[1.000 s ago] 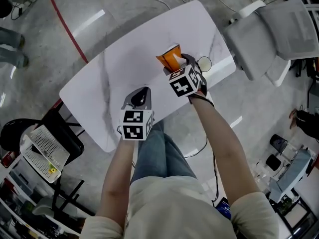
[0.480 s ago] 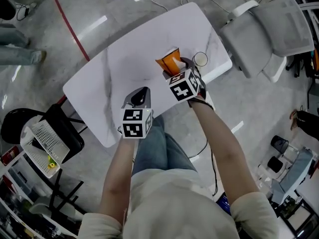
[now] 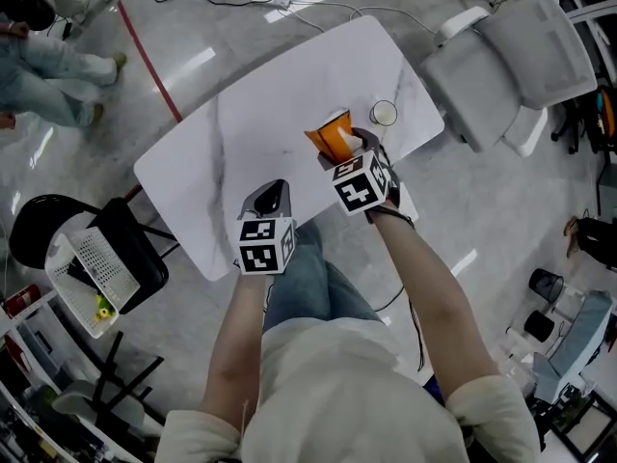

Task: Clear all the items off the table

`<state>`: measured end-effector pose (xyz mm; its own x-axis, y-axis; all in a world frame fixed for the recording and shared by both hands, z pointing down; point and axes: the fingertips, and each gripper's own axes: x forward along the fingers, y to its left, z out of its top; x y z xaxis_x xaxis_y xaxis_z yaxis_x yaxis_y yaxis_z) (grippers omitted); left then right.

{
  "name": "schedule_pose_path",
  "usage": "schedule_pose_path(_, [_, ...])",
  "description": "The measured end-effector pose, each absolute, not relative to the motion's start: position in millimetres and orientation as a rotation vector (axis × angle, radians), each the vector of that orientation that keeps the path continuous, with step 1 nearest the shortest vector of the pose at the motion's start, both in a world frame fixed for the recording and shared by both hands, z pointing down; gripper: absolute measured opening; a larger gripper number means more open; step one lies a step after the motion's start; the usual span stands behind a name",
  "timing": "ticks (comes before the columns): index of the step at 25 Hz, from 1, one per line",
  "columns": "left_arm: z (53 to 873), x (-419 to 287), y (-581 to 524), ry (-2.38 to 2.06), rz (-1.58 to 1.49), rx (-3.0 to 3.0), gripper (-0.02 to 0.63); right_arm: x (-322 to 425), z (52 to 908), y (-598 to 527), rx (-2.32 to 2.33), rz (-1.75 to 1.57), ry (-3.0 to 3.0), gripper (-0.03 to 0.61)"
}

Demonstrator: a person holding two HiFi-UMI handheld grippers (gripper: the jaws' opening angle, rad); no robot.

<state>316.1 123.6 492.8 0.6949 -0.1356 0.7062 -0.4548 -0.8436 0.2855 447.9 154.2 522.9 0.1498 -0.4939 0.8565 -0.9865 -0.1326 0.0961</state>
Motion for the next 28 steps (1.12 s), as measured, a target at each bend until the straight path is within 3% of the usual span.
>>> schedule_pose_path(28, [430.3,215.9,185.1,-0.555,0.874,2.529,0.01,328.7,449.7,206.4,1.772,0.775,-1.544,0.341])
